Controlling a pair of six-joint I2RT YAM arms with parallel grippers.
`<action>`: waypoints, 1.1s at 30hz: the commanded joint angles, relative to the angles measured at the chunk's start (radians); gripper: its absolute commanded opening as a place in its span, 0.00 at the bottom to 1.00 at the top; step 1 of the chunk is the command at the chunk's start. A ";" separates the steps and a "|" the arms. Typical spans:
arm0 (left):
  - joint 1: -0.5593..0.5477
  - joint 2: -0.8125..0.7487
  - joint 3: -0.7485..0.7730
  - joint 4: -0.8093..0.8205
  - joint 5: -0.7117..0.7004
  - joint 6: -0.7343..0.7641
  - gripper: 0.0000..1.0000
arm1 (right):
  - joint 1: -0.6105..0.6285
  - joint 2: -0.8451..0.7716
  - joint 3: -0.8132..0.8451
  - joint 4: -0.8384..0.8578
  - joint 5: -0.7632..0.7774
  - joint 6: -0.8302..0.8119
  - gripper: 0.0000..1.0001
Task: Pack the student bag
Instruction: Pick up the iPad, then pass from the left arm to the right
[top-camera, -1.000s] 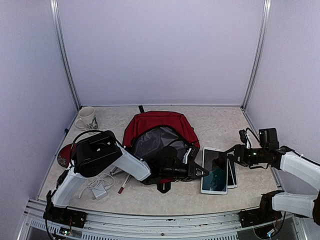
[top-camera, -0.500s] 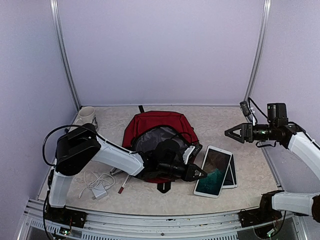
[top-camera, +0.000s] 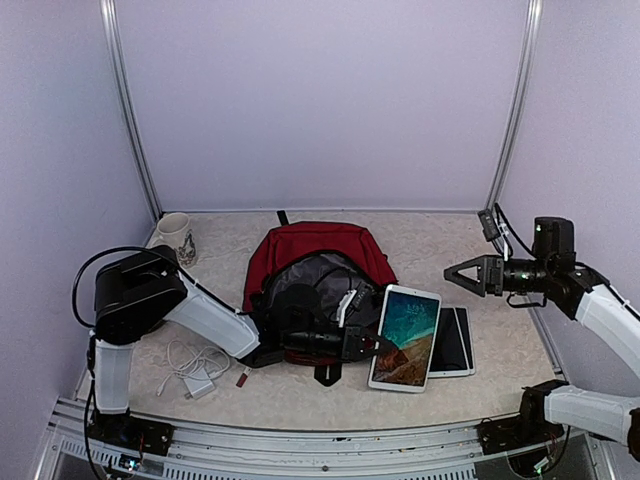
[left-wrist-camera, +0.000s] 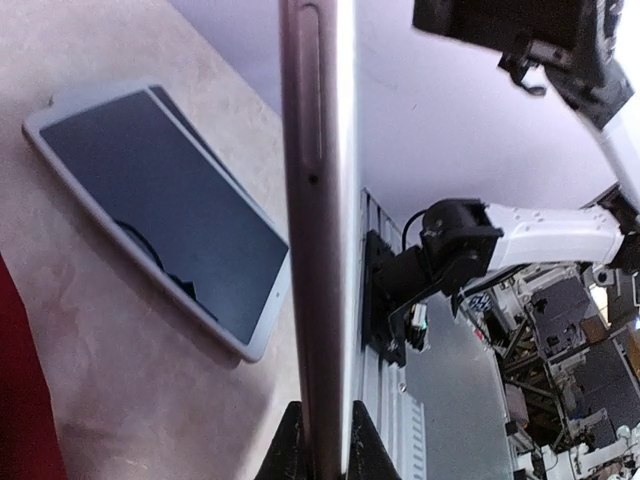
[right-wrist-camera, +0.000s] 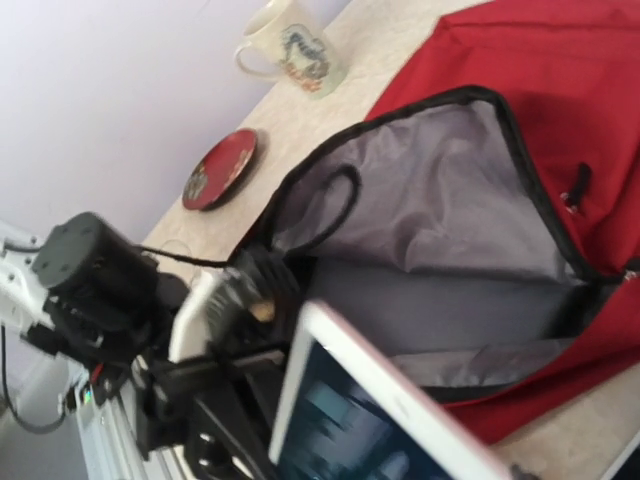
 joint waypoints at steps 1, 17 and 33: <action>0.009 -0.083 0.006 0.362 -0.046 -0.078 0.00 | 0.007 -0.065 -0.067 0.149 0.071 0.152 0.78; -0.003 -0.271 0.050 0.229 -0.137 0.121 0.00 | 0.147 -0.149 -0.209 0.657 -0.023 0.389 0.69; -0.021 -0.266 0.078 0.198 -0.124 0.145 0.00 | 0.240 -0.108 -0.185 0.649 -0.015 0.357 0.04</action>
